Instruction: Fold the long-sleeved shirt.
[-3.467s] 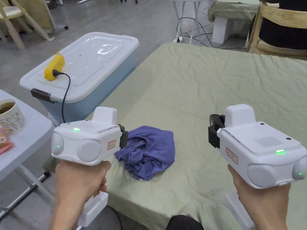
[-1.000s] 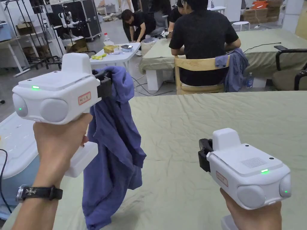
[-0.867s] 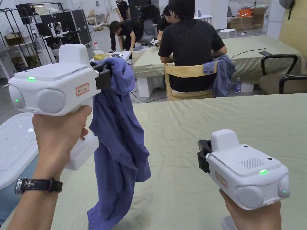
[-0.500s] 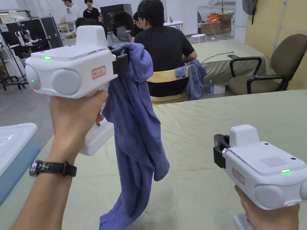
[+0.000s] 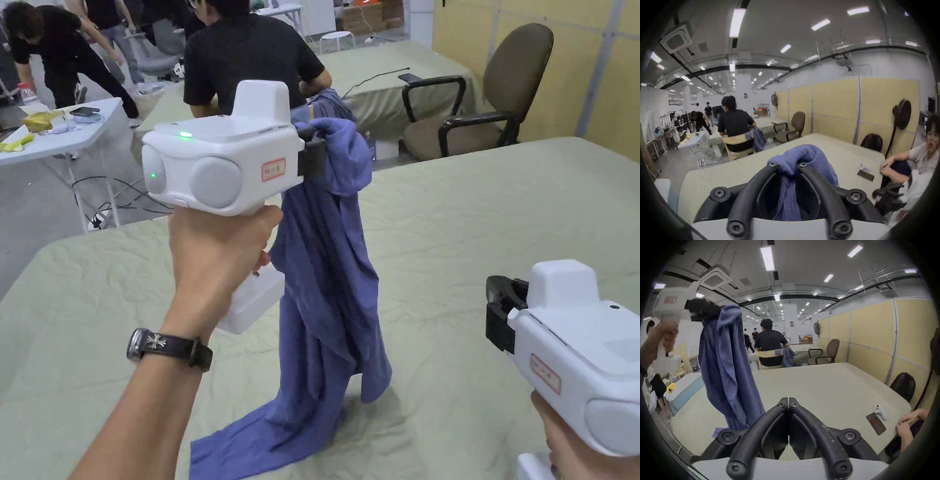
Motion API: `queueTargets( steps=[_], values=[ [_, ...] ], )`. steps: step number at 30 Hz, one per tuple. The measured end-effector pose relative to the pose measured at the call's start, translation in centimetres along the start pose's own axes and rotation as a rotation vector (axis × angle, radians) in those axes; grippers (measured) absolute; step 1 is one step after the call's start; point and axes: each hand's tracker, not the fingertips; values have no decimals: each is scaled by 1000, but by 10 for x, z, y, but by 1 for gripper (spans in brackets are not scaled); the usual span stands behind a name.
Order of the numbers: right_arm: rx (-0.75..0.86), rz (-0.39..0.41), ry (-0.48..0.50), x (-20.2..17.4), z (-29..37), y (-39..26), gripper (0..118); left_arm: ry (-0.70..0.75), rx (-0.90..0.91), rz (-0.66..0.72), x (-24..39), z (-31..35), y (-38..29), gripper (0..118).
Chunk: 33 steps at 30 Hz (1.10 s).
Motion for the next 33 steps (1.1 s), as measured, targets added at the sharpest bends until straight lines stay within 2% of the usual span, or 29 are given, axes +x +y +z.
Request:
queueTargets(
  steps=[6, 12, 19, 20, 22, 23, 26, 28, 33],
  values=[
    [-74, 1, -56, 22, -26, -24, 1, -79, -204, 73, 27, -86, -94, 14],
    [-142, -44, -60, 37, -50, -51, 1, -120, -417, 151, 44, -153, -195, 14],
    [-214, -47, -86, 51, -68, -74, 1, -161, -578, 206, 59, -196, -259, 15],
    [-221, -47, -91, 53, -69, -75, 1, -132, -588, 202, 59, -201, -263, 18],
    [-232, -53, -91, 56, -72, -77, 1, -38, -595, 169, 64, -205, -270, 48],
    [-231, -57, -93, 57, -72, -77, 1, -25, -596, 166, 66, -206, -273, 58],
    [-232, -65, -95, 57, -70, -76, 1, -93, -522, 249, 62, -193, -272, 61],
    [-228, -64, -91, 54, -66, -74, 1, -99, -490, 278, 62, -174, -261, 71],
    [-208, -45, -70, 40, -56, -65, 1, -58, -355, 284, 53, -110, -221, 71]
  ],
)
